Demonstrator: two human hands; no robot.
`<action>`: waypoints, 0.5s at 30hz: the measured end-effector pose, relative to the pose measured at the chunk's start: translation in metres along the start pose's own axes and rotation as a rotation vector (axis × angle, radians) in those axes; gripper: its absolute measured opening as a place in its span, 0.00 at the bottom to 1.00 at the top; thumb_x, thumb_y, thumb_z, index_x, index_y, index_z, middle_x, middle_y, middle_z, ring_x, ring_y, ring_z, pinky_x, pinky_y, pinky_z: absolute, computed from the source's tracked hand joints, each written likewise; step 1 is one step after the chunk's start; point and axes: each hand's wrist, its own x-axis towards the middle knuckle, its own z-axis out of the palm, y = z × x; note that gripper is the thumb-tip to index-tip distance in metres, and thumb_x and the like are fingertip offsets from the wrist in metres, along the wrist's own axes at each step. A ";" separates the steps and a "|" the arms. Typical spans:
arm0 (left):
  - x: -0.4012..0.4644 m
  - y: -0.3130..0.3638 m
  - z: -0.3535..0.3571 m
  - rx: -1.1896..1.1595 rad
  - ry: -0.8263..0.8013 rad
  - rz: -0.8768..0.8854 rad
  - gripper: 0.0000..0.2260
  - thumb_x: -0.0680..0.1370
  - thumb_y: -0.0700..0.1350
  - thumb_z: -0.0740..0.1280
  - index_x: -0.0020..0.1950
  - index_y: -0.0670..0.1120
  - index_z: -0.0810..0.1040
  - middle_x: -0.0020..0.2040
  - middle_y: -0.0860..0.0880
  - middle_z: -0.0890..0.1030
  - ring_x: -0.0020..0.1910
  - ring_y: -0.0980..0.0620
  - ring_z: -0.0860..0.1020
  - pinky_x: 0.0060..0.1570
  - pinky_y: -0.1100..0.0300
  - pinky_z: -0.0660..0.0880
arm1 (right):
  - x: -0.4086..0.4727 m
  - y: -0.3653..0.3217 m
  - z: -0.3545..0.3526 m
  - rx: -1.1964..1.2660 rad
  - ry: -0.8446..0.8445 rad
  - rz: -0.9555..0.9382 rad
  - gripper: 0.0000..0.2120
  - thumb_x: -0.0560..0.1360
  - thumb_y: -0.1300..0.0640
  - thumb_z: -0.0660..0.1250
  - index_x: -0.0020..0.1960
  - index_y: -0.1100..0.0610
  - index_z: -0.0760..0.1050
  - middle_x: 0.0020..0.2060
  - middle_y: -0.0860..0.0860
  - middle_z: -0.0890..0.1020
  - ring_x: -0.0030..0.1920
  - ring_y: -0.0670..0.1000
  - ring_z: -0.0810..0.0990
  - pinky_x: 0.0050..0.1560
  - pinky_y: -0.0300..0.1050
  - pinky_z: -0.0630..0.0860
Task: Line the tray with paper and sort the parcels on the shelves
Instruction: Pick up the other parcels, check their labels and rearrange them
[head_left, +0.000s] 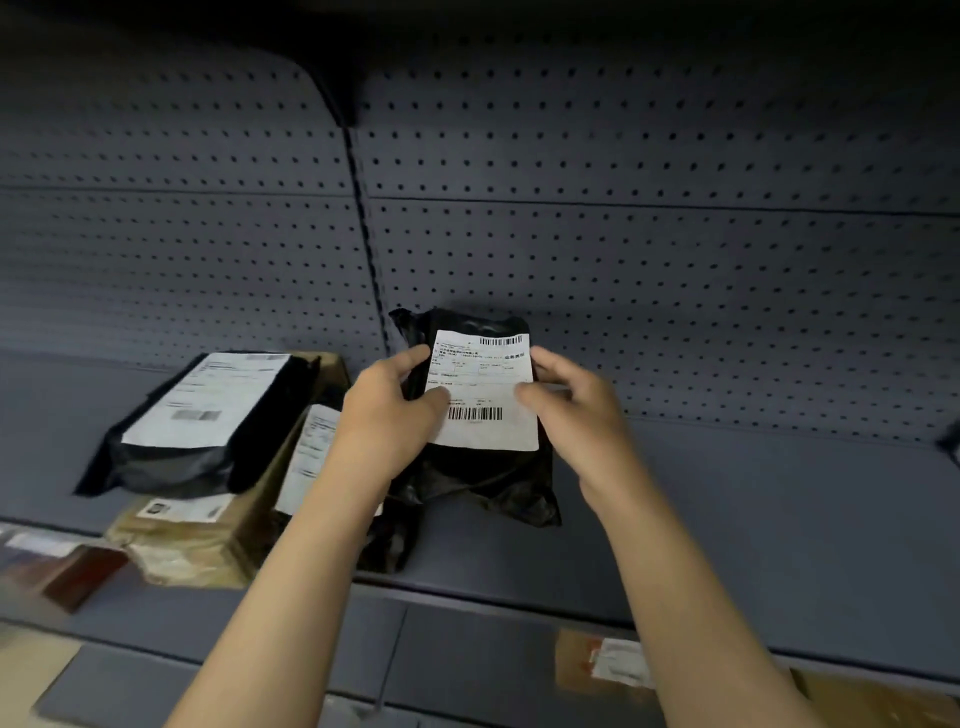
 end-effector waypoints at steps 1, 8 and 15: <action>0.004 -0.007 -0.015 0.013 0.009 -0.004 0.25 0.76 0.45 0.70 0.73 0.53 0.75 0.62 0.51 0.82 0.59 0.49 0.81 0.63 0.52 0.76 | 0.000 -0.001 0.017 0.002 -0.013 -0.003 0.19 0.75 0.61 0.66 0.60 0.43 0.81 0.51 0.40 0.86 0.52 0.40 0.84 0.52 0.38 0.79; 0.022 -0.053 -0.085 0.142 0.042 -0.041 0.24 0.77 0.43 0.69 0.74 0.51 0.73 0.62 0.49 0.82 0.61 0.47 0.80 0.61 0.57 0.74 | -0.001 0.002 0.111 -0.049 -0.093 0.022 0.20 0.75 0.62 0.65 0.47 0.34 0.78 0.42 0.34 0.86 0.50 0.44 0.85 0.54 0.44 0.81; 0.028 -0.078 -0.097 0.238 0.015 0.005 0.23 0.79 0.39 0.66 0.74 0.48 0.73 0.61 0.48 0.79 0.56 0.47 0.78 0.53 0.59 0.73 | 0.000 0.015 0.142 -0.086 -0.113 0.047 0.21 0.76 0.63 0.65 0.62 0.43 0.79 0.48 0.38 0.85 0.47 0.37 0.83 0.52 0.42 0.81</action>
